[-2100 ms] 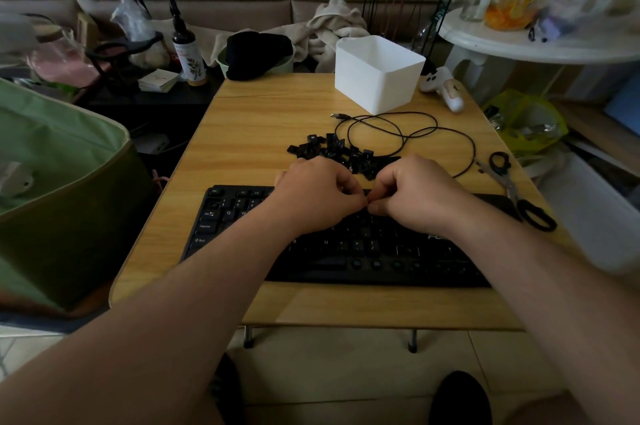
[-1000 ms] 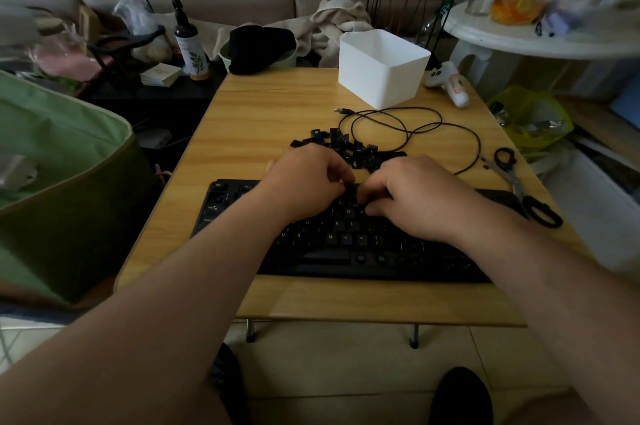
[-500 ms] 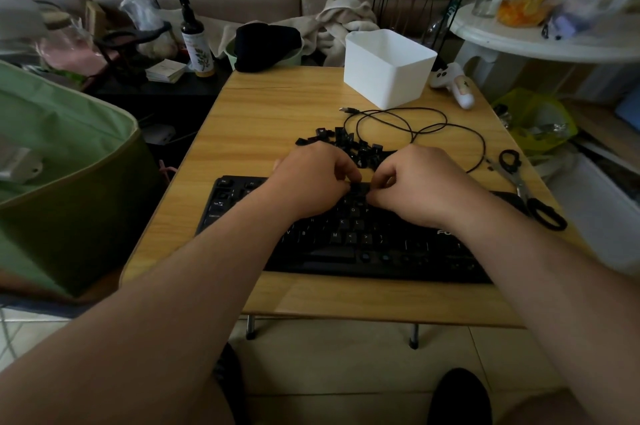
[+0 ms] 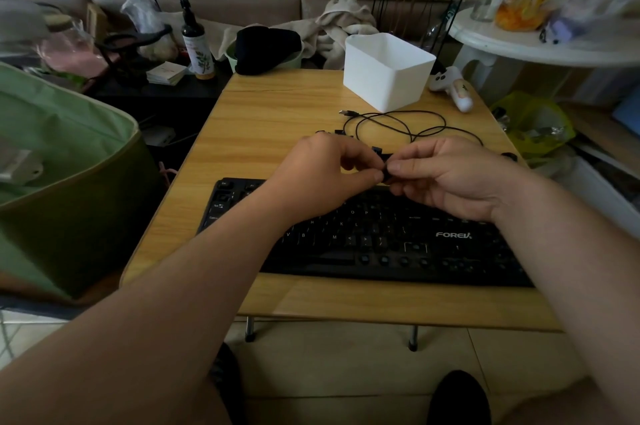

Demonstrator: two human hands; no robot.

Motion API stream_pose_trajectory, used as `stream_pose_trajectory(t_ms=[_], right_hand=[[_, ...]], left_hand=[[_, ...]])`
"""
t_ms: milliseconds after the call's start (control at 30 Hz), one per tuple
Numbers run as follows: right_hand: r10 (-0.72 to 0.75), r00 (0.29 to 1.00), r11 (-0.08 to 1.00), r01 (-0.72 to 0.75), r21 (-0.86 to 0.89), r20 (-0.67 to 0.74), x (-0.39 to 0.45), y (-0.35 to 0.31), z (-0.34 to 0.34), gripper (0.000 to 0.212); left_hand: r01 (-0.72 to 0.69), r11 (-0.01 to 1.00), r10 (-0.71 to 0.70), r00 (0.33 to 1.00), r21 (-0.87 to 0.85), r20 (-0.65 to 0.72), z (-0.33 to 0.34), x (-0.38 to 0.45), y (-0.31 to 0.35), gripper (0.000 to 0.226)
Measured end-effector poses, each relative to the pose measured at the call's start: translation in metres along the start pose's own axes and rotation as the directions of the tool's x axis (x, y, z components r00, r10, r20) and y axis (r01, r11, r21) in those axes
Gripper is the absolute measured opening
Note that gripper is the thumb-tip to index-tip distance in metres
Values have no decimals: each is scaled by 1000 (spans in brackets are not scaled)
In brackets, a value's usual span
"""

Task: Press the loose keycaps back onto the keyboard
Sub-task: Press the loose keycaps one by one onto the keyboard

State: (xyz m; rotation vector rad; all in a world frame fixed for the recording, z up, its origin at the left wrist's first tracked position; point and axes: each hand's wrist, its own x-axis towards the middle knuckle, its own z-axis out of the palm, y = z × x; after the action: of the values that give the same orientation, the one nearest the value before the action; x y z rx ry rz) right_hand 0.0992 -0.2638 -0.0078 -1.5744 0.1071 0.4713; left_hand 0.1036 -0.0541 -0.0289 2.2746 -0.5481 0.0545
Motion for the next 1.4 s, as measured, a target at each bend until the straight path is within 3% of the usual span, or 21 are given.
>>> stream_pose_trajectory(t_ms=[200,333,433,567,733,867,1067,1400], right_hand=[[13,1000,1000,-14,17,24,-2,0,-2,19],[-73,997,996,73,-56,6,-4,4,0,19],[-224,974,956,211,-204,-41,-5,6,0,21],[-415,905,798,317,-512,-87,-4,10,-3,20],[-499,865,724,379,-576,-58,-6,9,-6,18],[-412,910,522,278,-806,47,-6,9,-9,17],[-266,950,254,230,-939,161,-3,5,-3,20],[-188,970,126,176,-976,151,2,-2,15,20]], left_hand=[[-32,998,32,999,50,-6,0,-3,3,1],[-28,997,31,999,71,-41,3,-3,2,9],[29,999,-31,998,-22,-64,3,-1,1,7],[52,996,-56,997,-70,-54,3,1,0,9],[72,986,-74,997,-152,-10,1,0,1,8],[82,994,-87,993,69,81,-7,1,-3,10],[188,974,-186,982,125,-31,-15,3,-12,16],[199,968,-201,980,150,-3,-7,5,-16,17]])
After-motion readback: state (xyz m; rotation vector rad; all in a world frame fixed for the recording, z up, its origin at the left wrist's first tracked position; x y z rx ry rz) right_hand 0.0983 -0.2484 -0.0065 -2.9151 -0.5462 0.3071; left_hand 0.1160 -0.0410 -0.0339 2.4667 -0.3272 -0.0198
